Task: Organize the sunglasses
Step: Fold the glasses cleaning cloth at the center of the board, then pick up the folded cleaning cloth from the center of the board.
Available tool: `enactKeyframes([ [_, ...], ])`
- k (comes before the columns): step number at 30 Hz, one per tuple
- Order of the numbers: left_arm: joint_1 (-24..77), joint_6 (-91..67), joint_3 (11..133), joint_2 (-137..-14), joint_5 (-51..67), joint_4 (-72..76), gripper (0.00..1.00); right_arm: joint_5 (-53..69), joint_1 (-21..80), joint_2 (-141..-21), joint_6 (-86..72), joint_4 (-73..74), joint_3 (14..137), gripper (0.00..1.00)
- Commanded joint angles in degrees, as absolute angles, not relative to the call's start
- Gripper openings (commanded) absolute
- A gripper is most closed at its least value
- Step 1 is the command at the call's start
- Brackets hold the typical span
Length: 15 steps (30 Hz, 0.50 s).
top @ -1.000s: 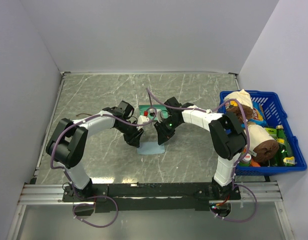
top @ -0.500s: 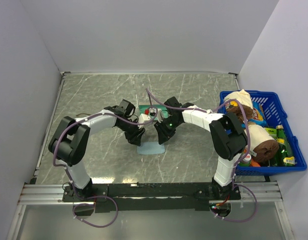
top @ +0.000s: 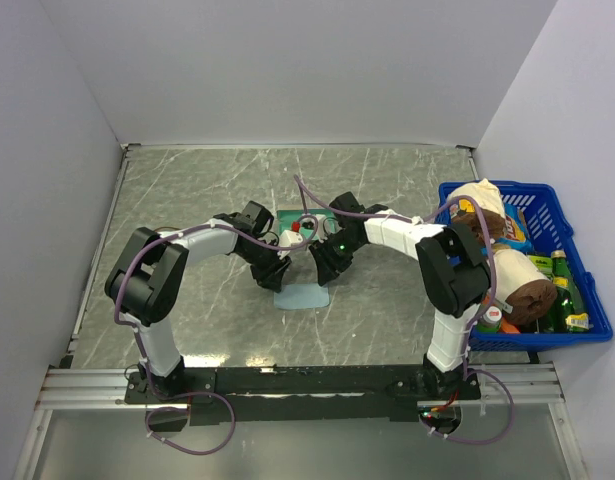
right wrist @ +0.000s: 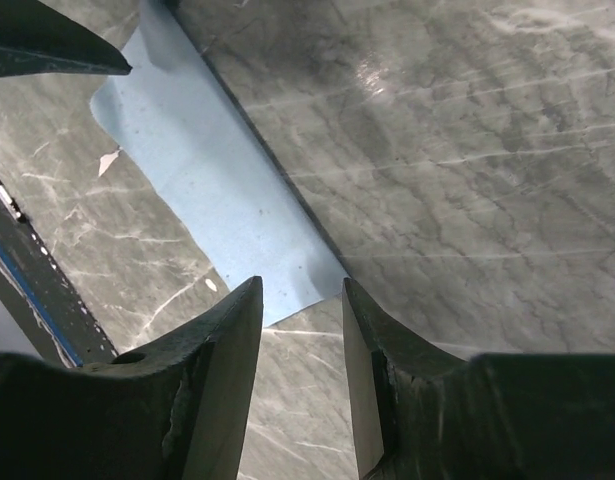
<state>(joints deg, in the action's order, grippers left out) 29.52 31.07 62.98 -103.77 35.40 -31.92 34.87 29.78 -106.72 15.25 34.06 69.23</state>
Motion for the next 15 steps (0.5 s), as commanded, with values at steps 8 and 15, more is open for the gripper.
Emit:
enactKeyframes([
  [8, 29.97, 33.05, 63.81, -104.15, 36.03, -31.73, 0.22, 35.16, 29.44, -109.69, 14.42, 34.01, 72.33, 0.45],
  [15, 30.06, 33.05, 63.98, -104.15, 36.30, -32.25, 0.03, 34.11, 29.36, -110.39, 13.98, 34.01, 72.86, 0.45],
])
